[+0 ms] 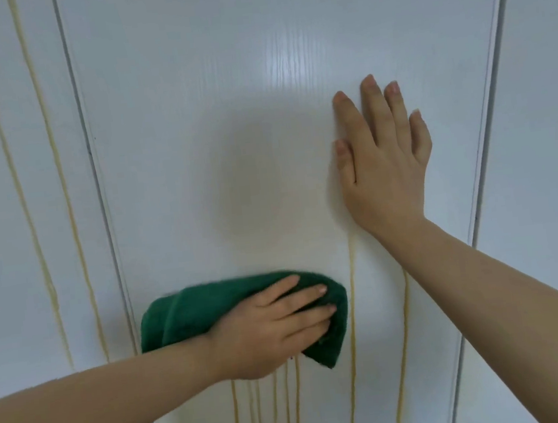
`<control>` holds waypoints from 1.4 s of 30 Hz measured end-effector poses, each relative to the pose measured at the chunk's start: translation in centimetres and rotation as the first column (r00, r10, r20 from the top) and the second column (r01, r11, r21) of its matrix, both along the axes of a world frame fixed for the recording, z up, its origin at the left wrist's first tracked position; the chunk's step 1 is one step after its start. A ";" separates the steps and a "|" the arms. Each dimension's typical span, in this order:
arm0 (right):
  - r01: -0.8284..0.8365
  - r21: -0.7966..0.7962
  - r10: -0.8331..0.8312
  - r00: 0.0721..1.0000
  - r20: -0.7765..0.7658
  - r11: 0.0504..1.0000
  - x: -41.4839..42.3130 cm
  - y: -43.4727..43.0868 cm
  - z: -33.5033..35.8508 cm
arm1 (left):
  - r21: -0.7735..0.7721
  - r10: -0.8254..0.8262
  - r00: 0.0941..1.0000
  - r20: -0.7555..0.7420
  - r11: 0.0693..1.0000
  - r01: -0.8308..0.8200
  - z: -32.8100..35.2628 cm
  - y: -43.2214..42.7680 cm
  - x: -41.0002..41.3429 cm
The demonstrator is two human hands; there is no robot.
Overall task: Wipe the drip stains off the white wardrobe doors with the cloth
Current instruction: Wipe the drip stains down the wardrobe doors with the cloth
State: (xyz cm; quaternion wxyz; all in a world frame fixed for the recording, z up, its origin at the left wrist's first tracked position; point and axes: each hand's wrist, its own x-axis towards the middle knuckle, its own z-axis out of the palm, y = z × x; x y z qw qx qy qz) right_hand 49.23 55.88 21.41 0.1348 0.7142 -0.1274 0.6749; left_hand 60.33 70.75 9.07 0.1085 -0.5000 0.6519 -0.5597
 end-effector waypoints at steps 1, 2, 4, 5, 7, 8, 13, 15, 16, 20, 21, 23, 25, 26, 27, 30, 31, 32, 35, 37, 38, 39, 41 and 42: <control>0.019 -0.008 -0.019 0.999 0.025 1.000 -0.4 0.2 0.1 | 0.083 0.005 0.999 0.045 0.997 -0.008 -0.7 0.3 0.2; 0.038 -0.001 -0.038 0.998 0.059 0.999 -1.0 0.2 0.2 | 0.120 0.000 0.998 0.059 0.993 -0.007 -0.7 0.5 0.4; 0.062 0.052 -0.066 0.994 0.086 0.997 -2.3 -0.2 -0.2 | 0.054 -0.011 1.000 0.021 0.999 0.010 0.9 0.7 0.5; 0.082 0.078 -0.089 0.992 0.092 0.994 -3.1 -0.7 -0.4 | -0.062 -0.020 0.999 -0.029 0.998 0.018 2.6 0.6 0.4; 0.116 0.134 -0.128 0.988 0.084 0.984 -4.6 -2.2 -0.6 | -0.362 -0.067 0.984 -0.164 0.932 0.003 7.4 0.2 0.5; 0.122 0.162 -0.133 0.989 0.060 0.979 -5.1 -3.0 -0.8 | -0.490 -0.107 0.966 -0.237 0.871 -0.024 9.8 -0.4 0.2; 0.001 0.149 0.000 1.000 -0.009 0.989 -5.4 -5.6 -2.0 | -0.636 -0.175 0.927 -0.332 0.767 -0.082 12.0 -4.6 -3.0; -0.027 0.145 0.025 1.000 0.015 0.989 -5.1 -6.0 -2.2 | -0.408 -0.127 0.973 -0.193 0.912 0.038 7.6 -5.4 -3.8; -0.038 0.137 0.035 0.999 0.021 0.990 -5.1 -6.1 -2.1 | -0.252 -0.119 0.984 -0.131 0.964 0.084 5.5 -5.3 -4.0; -0.044 0.109 0.043 0.999 0.011 0.993 -5.6 -6.4 -2.3 | 0.110 -0.096 0.995 -0.026 0.989 0.098 3.8 -3.9 -3.5; -0.046 0.112 0.045 0.999 0.010 0.993 -5.5 -6.3 -2.3 | 0.048 -0.104 0.994 -0.042 0.993 0.106 5.4 -3.8 -3.3; -0.049 0.122 0.047 0.999 0.020 0.991 -5.2 -6.1 -2.2 | -0.205 -0.126 0.984 -0.125 0.974 0.099 9.6 -4.0 -2.8; -0.063 0.119 0.060 0.998 0.032 0.991 -5.1 -6.0 -2.2 | -0.462 -0.176 0.957 -0.232 0.886 0.051 12.5 -4.6 -3.0; -0.078 0.118 0.075 0.997 0.031 0.990 -5.2 -6.1 -2.3 | -0.549 -0.205 0.937 -0.282 0.835 0.017 12.7 -5.2 -3.8; -0.105 0.119 0.102 0.994 0.028 0.987 -5.4 -6.3 -2.4 | -0.604 -0.232 0.922 -0.311 0.797 -0.003 11.9 -6.1 -4.6; -0.208 0.120 0.207 0.978 0.019 0.971 -6.1 -6.8 -2.4 | -0.430 -0.173 0.951 -0.257 0.902 0.048 6.2 -8.3 -6.7; -0.226 0.121 0.225 0.974 0.016 0.967 -6.2 -6.9 -2.4 | -0.265 -0.125 0.974 -0.187 0.961 0.072 4.3 -8.5 -7.0; -0.235 0.120 0.235 0.972 0.012 0.965 -6.2 -6.9 -2.3 | -0.103 -0.083 0.990 -0.112 0.992 0.072 2.9 -8.2 -7.0; -0.240 0.119 0.242 0.970 -0.006 0.964 -6.5 -6.8 -2.3 | 0.052 -0.076 0.996 -0.043 0.996 0.078 3.5 -6.6 -5.9; -0.246 0.117 0.249 0.968 -0.010 0.962 -6.5 -7.0 -2.3 | -0.130 -0.099 0.989 -0.105 0.988 0.085 6.5 -6.0 -5.1; -0.249 0.111 0.252 0.968 -0.006 0.962 -6.5 -7.1 -2.4 | -0.253 -0.114 0.982 -0.151 0.965 0.073 8.4 -6.0 -4.8; -0.252 0.102 0.253 0.967 0.001 0.962 -6.5 -7.2 -2.3 | -0.370 -0.142 0.969 -0.202 0.927 0.059 9.9 -6.2 -4.8; -0.262 0.087 0.262 0.965 0.006 0.961 -6.3 -7.3 -2.4 | -0.530 -0.195 0.939 -0.283 0.848 0.017 10.5 -7.3 -5.9; -0.265 0.086 0.265 0.964 0.006 0.960 -6.3 -7.3 -2.4 | -0.552 -0.202 0.934 -0.294 0.834 0.006 9.3 -8.1 -6.4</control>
